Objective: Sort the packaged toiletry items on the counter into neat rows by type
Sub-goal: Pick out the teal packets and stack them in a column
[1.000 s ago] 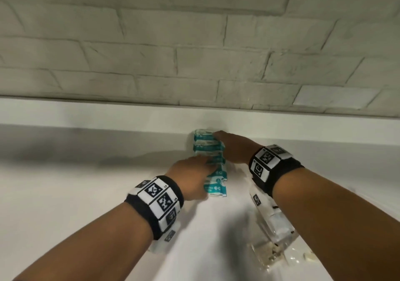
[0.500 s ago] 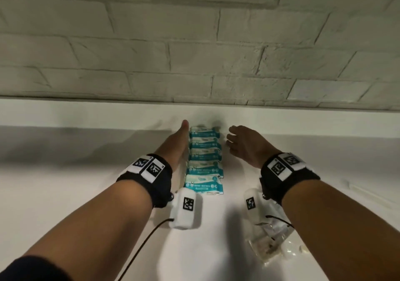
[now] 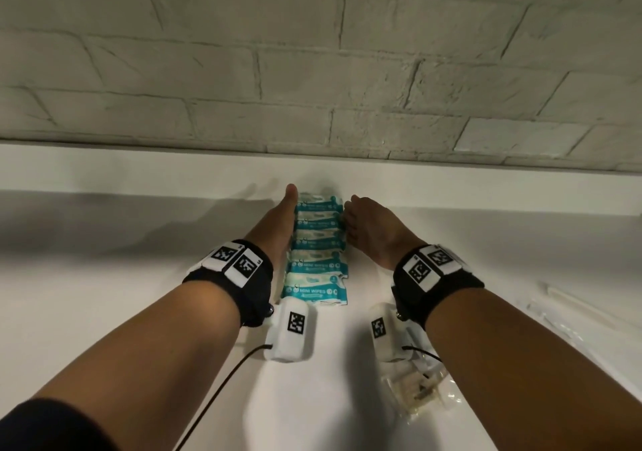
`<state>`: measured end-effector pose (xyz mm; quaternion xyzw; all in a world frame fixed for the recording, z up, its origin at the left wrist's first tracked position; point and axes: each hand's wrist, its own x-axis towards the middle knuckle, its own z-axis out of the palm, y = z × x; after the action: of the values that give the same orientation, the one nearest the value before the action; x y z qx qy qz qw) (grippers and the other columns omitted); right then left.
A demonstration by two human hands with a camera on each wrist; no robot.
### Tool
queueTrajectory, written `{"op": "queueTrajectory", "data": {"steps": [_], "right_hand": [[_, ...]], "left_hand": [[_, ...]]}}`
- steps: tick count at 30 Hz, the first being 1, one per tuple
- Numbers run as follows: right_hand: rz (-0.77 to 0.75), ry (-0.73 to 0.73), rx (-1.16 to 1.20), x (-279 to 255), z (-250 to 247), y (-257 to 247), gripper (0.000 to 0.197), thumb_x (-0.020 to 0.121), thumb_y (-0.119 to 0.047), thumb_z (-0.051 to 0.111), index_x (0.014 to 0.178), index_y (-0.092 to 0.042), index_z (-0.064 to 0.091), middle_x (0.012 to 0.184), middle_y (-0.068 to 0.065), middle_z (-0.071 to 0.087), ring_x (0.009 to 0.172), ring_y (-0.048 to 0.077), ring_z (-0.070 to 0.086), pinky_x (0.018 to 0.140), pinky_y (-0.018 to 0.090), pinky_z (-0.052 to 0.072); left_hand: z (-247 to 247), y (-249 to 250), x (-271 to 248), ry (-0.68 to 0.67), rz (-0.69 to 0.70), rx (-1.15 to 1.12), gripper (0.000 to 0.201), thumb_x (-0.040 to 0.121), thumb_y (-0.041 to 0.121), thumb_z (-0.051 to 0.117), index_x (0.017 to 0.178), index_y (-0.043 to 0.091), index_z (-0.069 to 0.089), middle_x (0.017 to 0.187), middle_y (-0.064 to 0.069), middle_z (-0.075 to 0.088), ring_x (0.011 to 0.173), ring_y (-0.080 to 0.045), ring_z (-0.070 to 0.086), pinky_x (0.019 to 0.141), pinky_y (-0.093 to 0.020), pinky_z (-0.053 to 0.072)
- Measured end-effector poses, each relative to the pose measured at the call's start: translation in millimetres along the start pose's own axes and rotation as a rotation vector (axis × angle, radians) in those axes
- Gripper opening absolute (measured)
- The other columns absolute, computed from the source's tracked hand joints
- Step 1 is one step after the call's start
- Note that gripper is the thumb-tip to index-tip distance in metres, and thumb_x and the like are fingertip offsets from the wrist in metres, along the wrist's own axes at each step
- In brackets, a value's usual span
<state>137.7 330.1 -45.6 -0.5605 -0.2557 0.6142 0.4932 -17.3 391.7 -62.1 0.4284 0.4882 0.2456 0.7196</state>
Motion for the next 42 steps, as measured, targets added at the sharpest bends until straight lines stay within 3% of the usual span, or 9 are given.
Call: {"op": "queueTrajectory", "data": {"steps": [4, 7, 14, 17, 19, 23, 32, 37, 42], "right_hand": [[0.024, 0.078, 0.003, -3.5, -7.2, 5.6, 0.026, 0.098, -0.041, 0.038, 0.079, -0.024, 0.043, 0.074, -0.002, 0.036, 0.069, 0.011, 0.038, 0.072, 0.026, 0.036], [0.06, 0.037, 0.005, -14.6, -10.9, 13.7, 0.034, 0.1, -0.043, 0.032, 0.085, -0.016, 0.046, 0.071, -0.005, 0.043, 0.068, 0.011, 0.043, 0.069, 0.025, 0.037], [0.005, -0.048, -0.003, -36.3, 7.0, 19.2, 0.036, 0.104, -0.037, 0.025, 0.093, -0.022, 0.056, 0.096, 0.003, 0.066, 0.088, 0.016, 0.063, 0.078, 0.028, 0.049], [0.052, -0.009, 0.058, -39.7, 3.2, 19.7, 0.04, 0.101, -0.044, 0.029, 0.13, -0.021, 0.046, 0.105, -0.004, 0.056, 0.083, 0.009, 0.055, 0.08, 0.025, 0.044], [0.081, -0.018, 0.043, -43.6, -1.8, 24.5, 0.034, 0.099, -0.049, 0.031, 0.111, -0.021, 0.048, 0.087, -0.009, 0.045, 0.07, 0.006, 0.047, 0.068, 0.023, 0.038], [-0.023, -0.086, 0.109, -64.6, 7.6, 29.2, 0.027, 0.102, -0.035, 0.034, 0.095, -0.021, 0.056, 0.093, 0.002, 0.068, 0.089, 0.017, 0.065, 0.079, 0.03, 0.051], [-0.25, -0.118, -1.674, -53.1, 9.8, 43.1, 0.103, 0.074, -0.05, 0.067, 0.152, -0.029, 0.004, 0.162, 0.0, -0.003, 0.148, 0.02, 0.007, 0.117, 0.045, 0.024], [-0.21, -0.148, -1.675, -43.2, 13.6, 39.2, 0.093, 0.077, -0.047, 0.065, 0.151, -0.024, 0.014, 0.16, 0.003, 0.014, 0.142, 0.019, 0.029, 0.11, 0.041, 0.037], [-0.034, -0.107, -0.852, -25.4, 3.0, -0.6, 0.071, 0.089, -0.02, 0.064, 0.148, -0.021, 0.024, 0.138, -0.007, 0.048, 0.125, 0.016, 0.05, 0.087, 0.017, 0.045]], "left_hand": [[3.5, 3.7, -23.2, 0.067, -0.006, 0.027, 0.056, 0.096, 0.062, 0.021, 0.102, 0.022, 0.06, 0.092, -0.006, 0.073, 0.1, -0.025, 0.067, 0.101, -0.035, 0.042], [-0.7, -8.5, -28.3, 0.099, 0.054, 0.029, 0.07, 0.099, 0.056, 0.02, 0.138, 0.001, 0.037, 0.128, -0.013, 0.06, 0.117, -0.021, 0.056, 0.094, -0.027, 0.037], [6.7, -13.9, -44.8, -0.063, -0.021, -0.053, 0.085, 0.087, 0.074, 0.012, 0.121, 0.015, 0.063, 0.114, -0.015, 0.07, 0.103, -0.029, 0.069, 0.093, -0.044, 0.051], [2.2, -14.4, -53.4, 0.009, 0.027, -0.061, 0.07, 0.095, 0.063, 0.013, 0.107, 0.014, 0.061, 0.097, -0.008, 0.073, 0.081, -0.018, 0.072, 0.073, -0.031, 0.052], [-1.8, -21.8, -56.4, 0.013, 0.063, -0.081, 0.058, 0.099, 0.057, 0.015, 0.105, 0.018, 0.058, 0.092, 0.002, 0.07, 0.067, -0.006, 0.07, 0.067, -0.024, 0.047], [1.5, -32.0, -63.9, -0.11, 0.077, -0.081, 0.076, 0.095, 0.064, 0.007, 0.126, 0.016, 0.057, 0.117, -0.011, 0.069, 0.105, -0.021, 0.068, 0.087, -0.036, 0.051], [4.8, -29.6, -64.8, -0.127, 0.071, -0.118, 0.069, 0.096, 0.061, 0.007, 0.104, 0.022, 0.064, 0.094, 0.0, 0.076, 0.083, -0.01, 0.073, 0.061, -0.021, 0.056], [2.3, -26.9, -58.0, -0.098, 0.074, -0.07, 0.07, 0.097, 0.06, 0.009, 0.112, 0.018, 0.063, 0.105, -0.007, 0.074, 0.089, -0.014, 0.072, 0.064, -0.022, 0.057], [-2.3, -7.5, -37.8, 0.017, 0.093, -0.073, 0.059, 0.099, 0.056, 0.014, 0.121, 0.017, 0.053, 0.105, -0.005, 0.069, 0.08, -0.005, 0.067, 0.082, -0.025, 0.045]]}}
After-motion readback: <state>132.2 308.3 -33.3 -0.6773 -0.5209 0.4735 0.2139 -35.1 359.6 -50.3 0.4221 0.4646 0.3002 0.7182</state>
